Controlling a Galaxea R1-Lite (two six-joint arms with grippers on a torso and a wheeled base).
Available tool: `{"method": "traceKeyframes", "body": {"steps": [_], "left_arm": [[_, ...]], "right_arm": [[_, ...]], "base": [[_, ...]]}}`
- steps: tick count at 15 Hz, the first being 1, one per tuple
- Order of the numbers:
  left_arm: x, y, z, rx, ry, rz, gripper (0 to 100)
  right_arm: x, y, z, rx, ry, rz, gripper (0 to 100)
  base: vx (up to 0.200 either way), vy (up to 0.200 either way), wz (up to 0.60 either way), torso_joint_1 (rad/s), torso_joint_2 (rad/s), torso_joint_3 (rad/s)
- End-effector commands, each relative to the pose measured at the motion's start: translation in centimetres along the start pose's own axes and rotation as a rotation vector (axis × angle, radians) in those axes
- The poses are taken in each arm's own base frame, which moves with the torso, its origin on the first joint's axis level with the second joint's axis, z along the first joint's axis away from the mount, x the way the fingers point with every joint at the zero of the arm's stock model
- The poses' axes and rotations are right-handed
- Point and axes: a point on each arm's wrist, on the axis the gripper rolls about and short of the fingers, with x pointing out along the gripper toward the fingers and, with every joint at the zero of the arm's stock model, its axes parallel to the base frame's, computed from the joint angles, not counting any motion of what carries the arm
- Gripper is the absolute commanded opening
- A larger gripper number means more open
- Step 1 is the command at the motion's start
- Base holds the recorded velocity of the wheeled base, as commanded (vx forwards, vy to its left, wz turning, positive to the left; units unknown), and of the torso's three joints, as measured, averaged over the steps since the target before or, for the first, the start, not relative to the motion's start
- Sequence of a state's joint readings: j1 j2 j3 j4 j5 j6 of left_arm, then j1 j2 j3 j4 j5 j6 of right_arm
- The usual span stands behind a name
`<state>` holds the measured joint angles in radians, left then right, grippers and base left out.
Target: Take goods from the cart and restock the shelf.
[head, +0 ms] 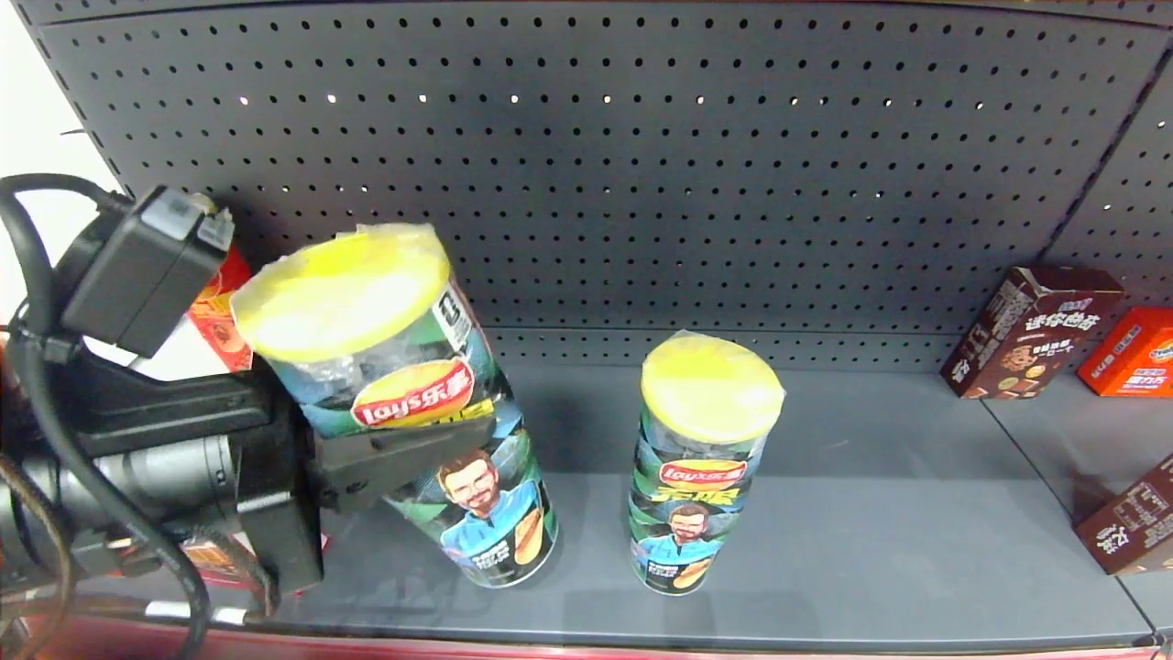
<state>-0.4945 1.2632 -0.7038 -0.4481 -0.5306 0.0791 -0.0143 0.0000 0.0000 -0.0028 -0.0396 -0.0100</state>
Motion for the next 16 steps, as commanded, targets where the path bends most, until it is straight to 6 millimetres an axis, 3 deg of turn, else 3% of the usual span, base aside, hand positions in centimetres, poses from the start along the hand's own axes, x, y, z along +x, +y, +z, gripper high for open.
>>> {"method": "traceKeyframes", "body": {"steps": [1, 9, 11, 13, 16], "left_arm": [[1.9, 1.2, 1.5, 0.012, -0.011, -0.002, 0], [5.3, 3.7, 0.1, 0.051, 0.205, 0.001, 0], [6.5, 4.6, 1.1, 0.066, 0.186, 0.006, 0], [9.1, 6.2, 2.5, 0.078, 0.17, 0.034, 0], [11.5, 7.8, 2.5, 0.105, 0.166, 0.067, 0]], "right_arm": [[0.0, 0.0, 0.0, -0.001, 0.0, 0.0, 100], [0.0, 0.0, 0.0, -0.001, 0.0, 0.0, 100], [0.0, 0.0, 0.0, -0.001, 0.0, 0.0, 100], [0.0, 0.0, 0.0, -0.001, 0.0, 0.0, 100], [0.0, 0.0, 0.0, -0.001, 0.0, 0.0, 100]], "base": [[0.0, 0.0, 0.0, 0.0, 0.0, 0.0], [0.0, 0.0, 0.0, 0.0, 0.0, 0.0], [0.0, 0.0, 0.0, 0.0, 0.0, 0.0], [0.0, 0.0, 0.0, 0.0, 0.0, 0.0], [0.0, 0.0, 0.0, 0.0, 0.0, 0.0]]}}
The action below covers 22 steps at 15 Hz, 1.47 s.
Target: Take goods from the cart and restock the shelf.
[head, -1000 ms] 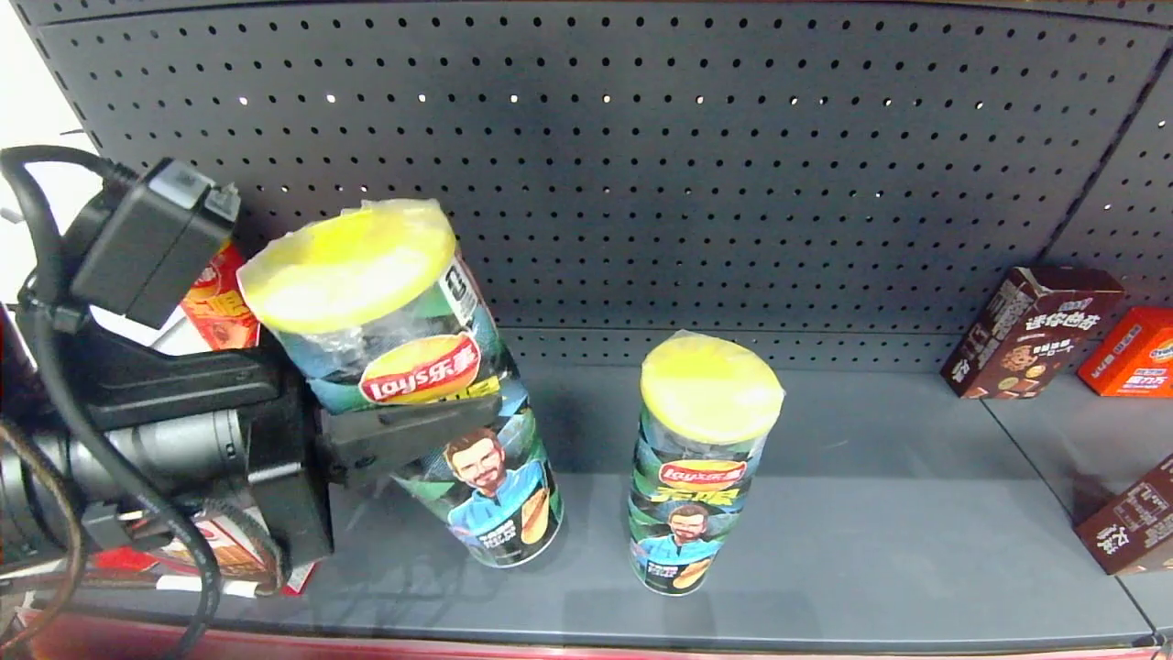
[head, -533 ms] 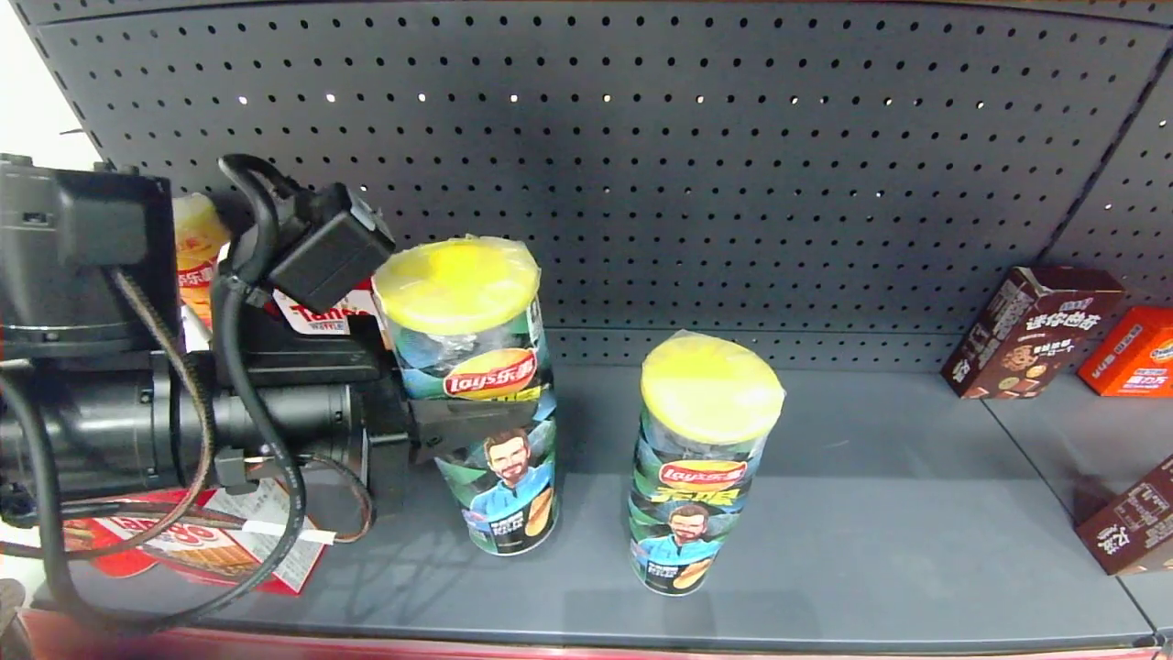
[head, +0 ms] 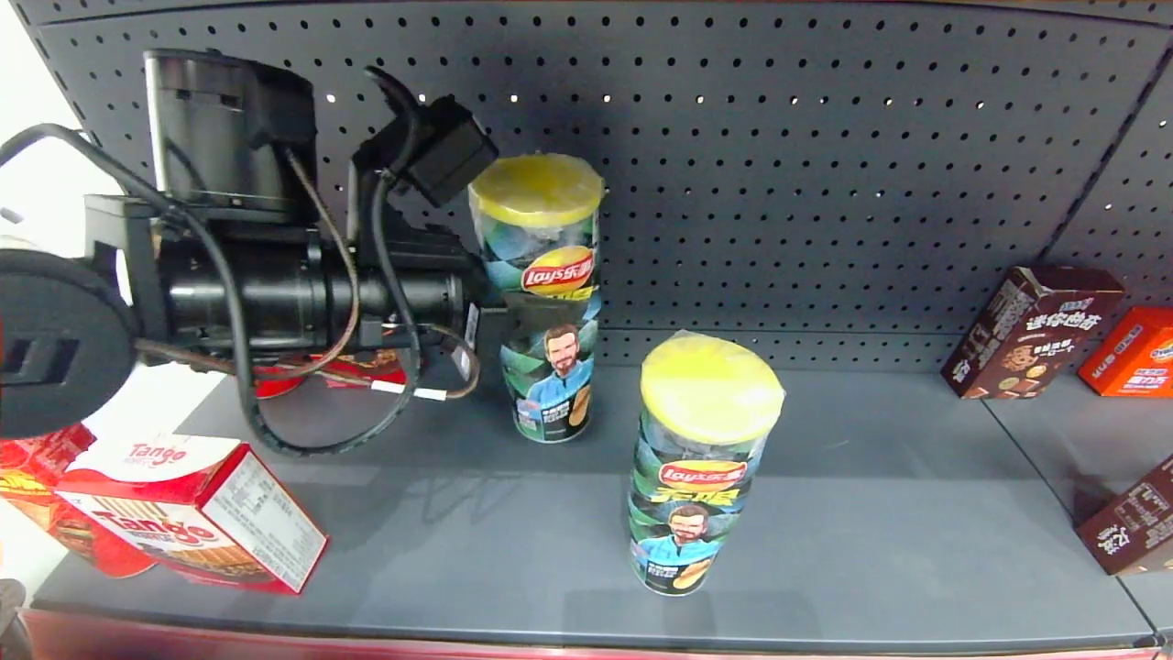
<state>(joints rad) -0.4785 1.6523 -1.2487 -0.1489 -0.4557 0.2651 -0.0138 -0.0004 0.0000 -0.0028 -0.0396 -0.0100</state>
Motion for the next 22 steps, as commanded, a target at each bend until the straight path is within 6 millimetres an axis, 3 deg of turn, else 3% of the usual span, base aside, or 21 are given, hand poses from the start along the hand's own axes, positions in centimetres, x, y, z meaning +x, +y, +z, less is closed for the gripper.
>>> {"method": "traceKeyframes", "body": {"steps": [1, 6, 19, 20, 22], "left_arm": [[3.9, 1.6, -1.2, 0.015, 0.021, -0.003, 0], [7.2, 2.4, -1.6, 0.012, -0.004, -0.016, 0], [11.7, 1.9, -3.9, -0.026, 0.019, -0.067, 0], [11.8, 1.9, -4.0, -0.025, 0.021, -0.07, 100], [11.8, 1.8, -3.9, -0.026, 0.016, -0.068, 100]], "right_arm": [[0.0, 0.0, 0.0, -0.001, 0.0, 0.0, 100], [0.0, 0.0, 0.0, -0.001, 0.0, 0.0, 100], [0.0, 0.0, 0.0, -0.001, 0.0, 0.0, 100], [0.0, 0.0, 0.0, -0.001, 0.0, -0.002, 100], [0.0, 0.0, 0.0, -0.001, 0.0, 0.0, 100]], "base": [[0.0, 0.0, 0.0, 0.0, 0.0, 0.0], [0.0, 0.0, 0.0, 0.0, 0.0, 0.0], [0.0, 0.0, 0.0, 0.0, 0.0, 0.0], [0.0, 0.0, 0.0, 0.0, 0.0, 0.0], [0.0, 0.0, 0.0, 0.0, 0.0, 0.0]]}}
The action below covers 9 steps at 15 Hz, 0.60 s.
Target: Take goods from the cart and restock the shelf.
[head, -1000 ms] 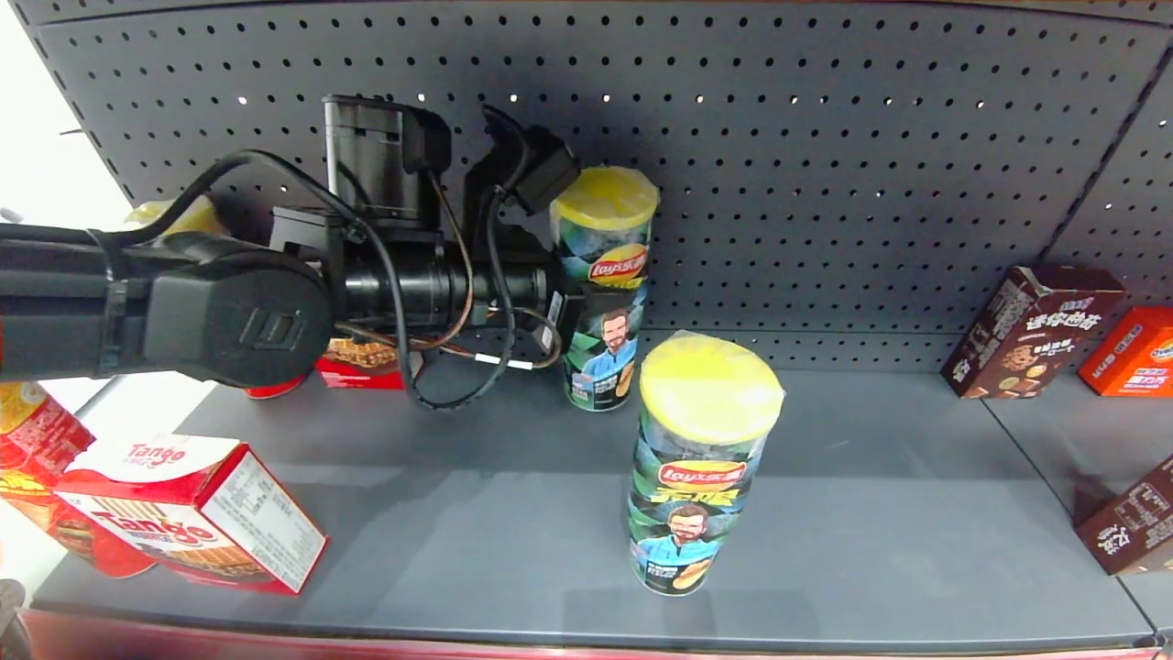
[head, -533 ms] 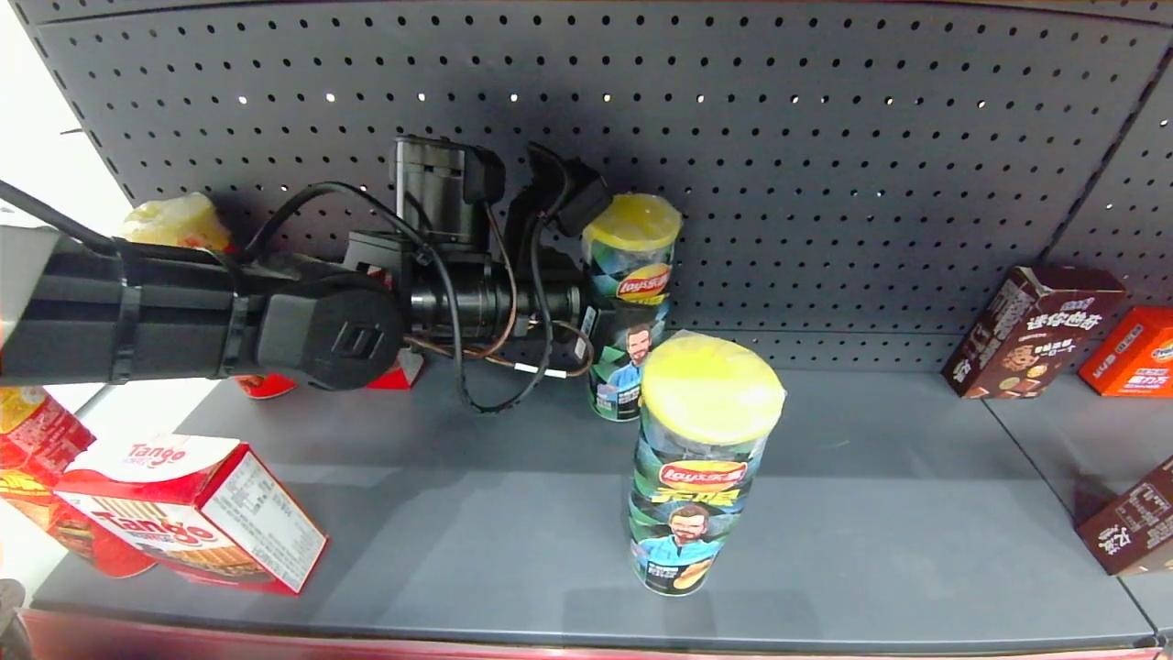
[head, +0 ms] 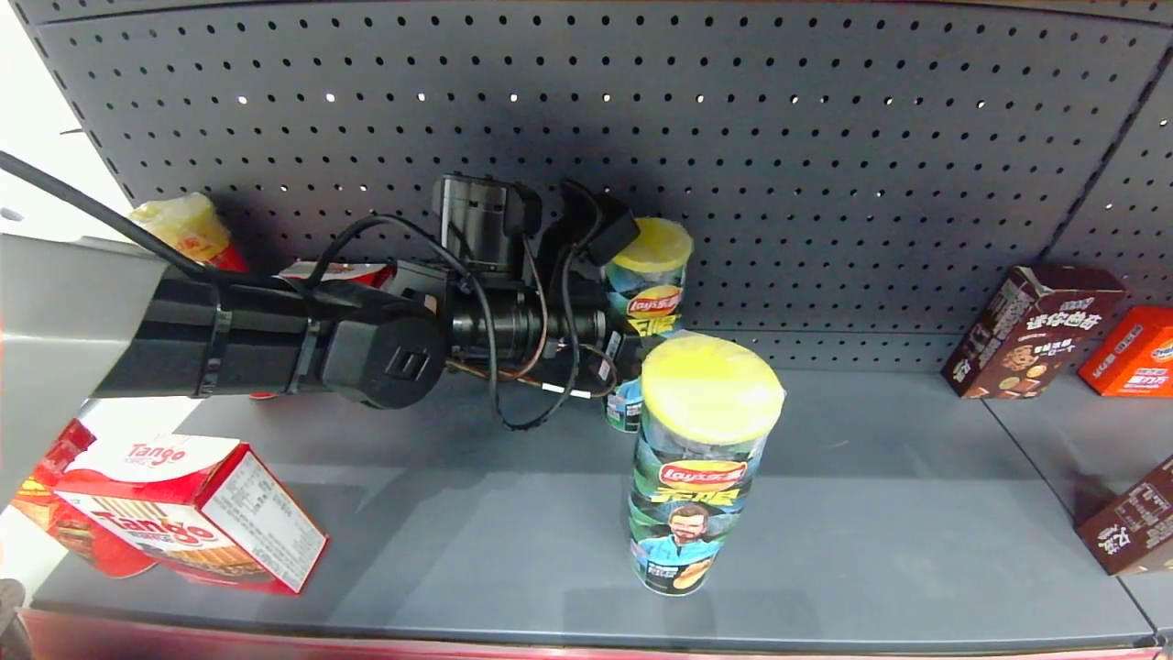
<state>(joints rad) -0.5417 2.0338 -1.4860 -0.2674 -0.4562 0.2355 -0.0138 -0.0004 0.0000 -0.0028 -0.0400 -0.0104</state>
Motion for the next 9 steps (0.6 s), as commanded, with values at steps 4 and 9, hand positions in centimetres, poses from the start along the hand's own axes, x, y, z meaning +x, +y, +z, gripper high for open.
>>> {"method": "traceKeyframes", "body": {"steps": [4, 9], "left_arm": [[-1.8, -0.4, 0.8, 0.004, -0.008, 0.015, 100], [-5.0, -1.8, 0.7, 0.012, -0.009, 0.04, 100]], "right_arm": [[0.0, 0.0, 0.0, 0.0, 0.0, 0.0, 100], [0.0, 0.0, 0.0, 0.0, 0.0, 0.0, 100]], "base": [[0.0, 0.0, 0.0, 0.0, 0.0, 0.0], [0.0, 0.0, 0.0, 0.0, 0.0, 0.0]]}}
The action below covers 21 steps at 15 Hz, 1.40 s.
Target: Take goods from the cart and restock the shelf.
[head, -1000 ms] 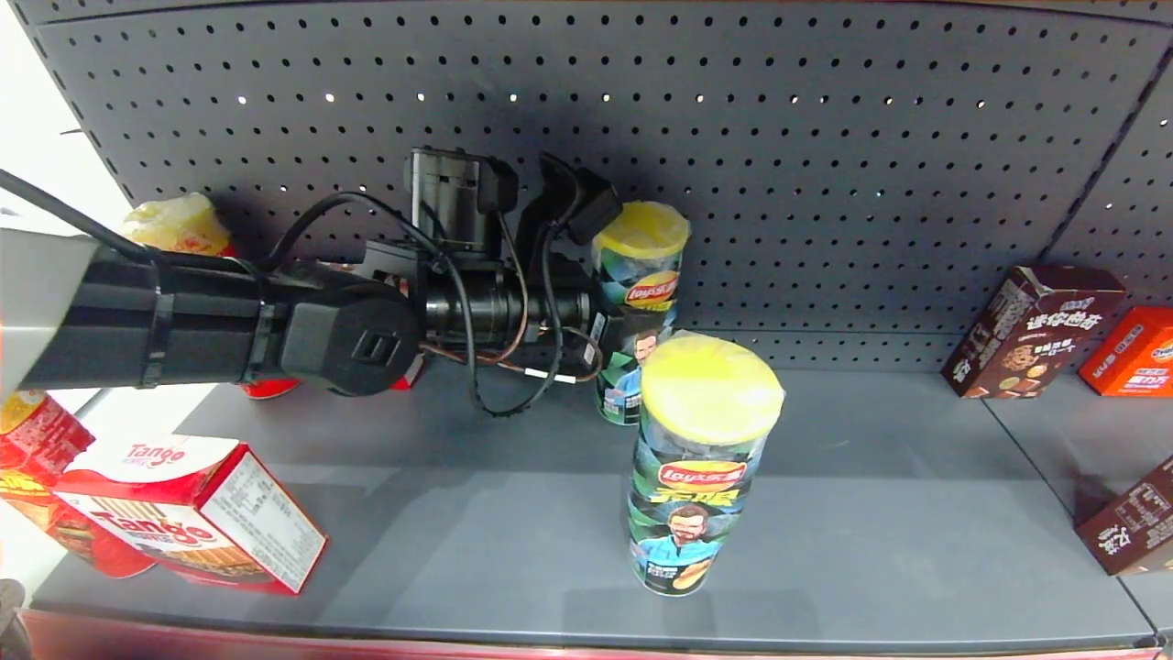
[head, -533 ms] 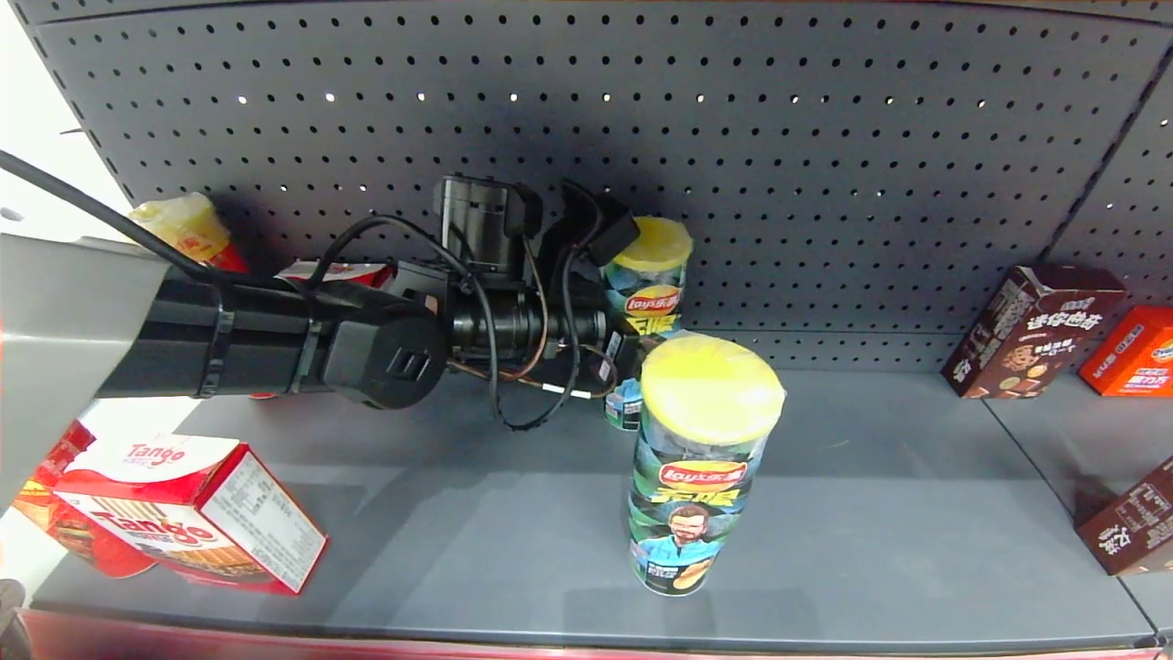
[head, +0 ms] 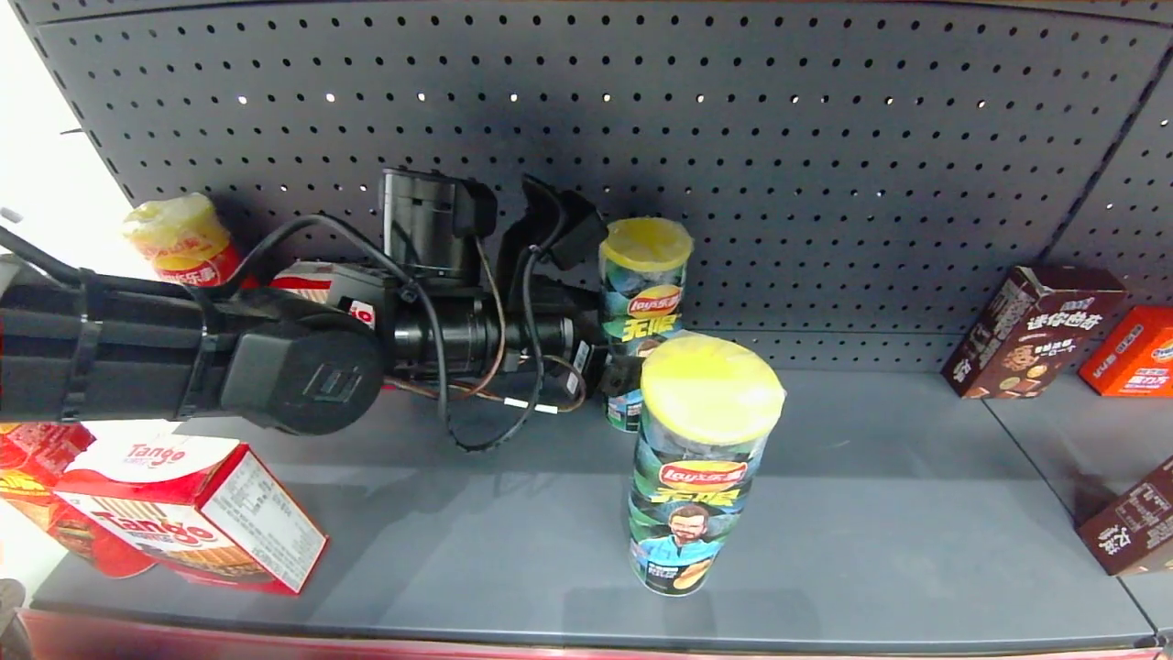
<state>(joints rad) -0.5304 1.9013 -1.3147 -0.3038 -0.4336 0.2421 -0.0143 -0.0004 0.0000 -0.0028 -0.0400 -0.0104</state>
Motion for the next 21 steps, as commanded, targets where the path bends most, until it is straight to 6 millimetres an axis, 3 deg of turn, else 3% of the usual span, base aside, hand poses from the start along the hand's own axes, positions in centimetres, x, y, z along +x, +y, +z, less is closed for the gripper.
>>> {"method": "traceKeyframes", "body": {"steps": [1, 5, 21], "left_arm": [[-2.6, -1.1, 0.3, 0.015, -0.024, 0.045, 100], [-3.6, -1.7, -1.2, 0.005, 0.031, 0.154, 100], [-2.6, -0.4, -1.8, 0.015, 0.04, 0.291, 100]], "right_arm": [[0.0, 0.0, 0.0, 0.0, 0.0, 0.001, 100], [0.0, 0.0, 0.0, 0.0, 0.0, 0.001, 100], [0.0, 0.0, 0.0, 0.0, 0.0, 0.001, 100]], "base": [[0.0, 0.0, 0.0, 0.0, 0.0, 0.0], [0.0, 0.0, 0.0, 0.0, 0.0, 0.0], [0.0, 0.0, 0.0, 0.0, 0.0, 0.0]]}}
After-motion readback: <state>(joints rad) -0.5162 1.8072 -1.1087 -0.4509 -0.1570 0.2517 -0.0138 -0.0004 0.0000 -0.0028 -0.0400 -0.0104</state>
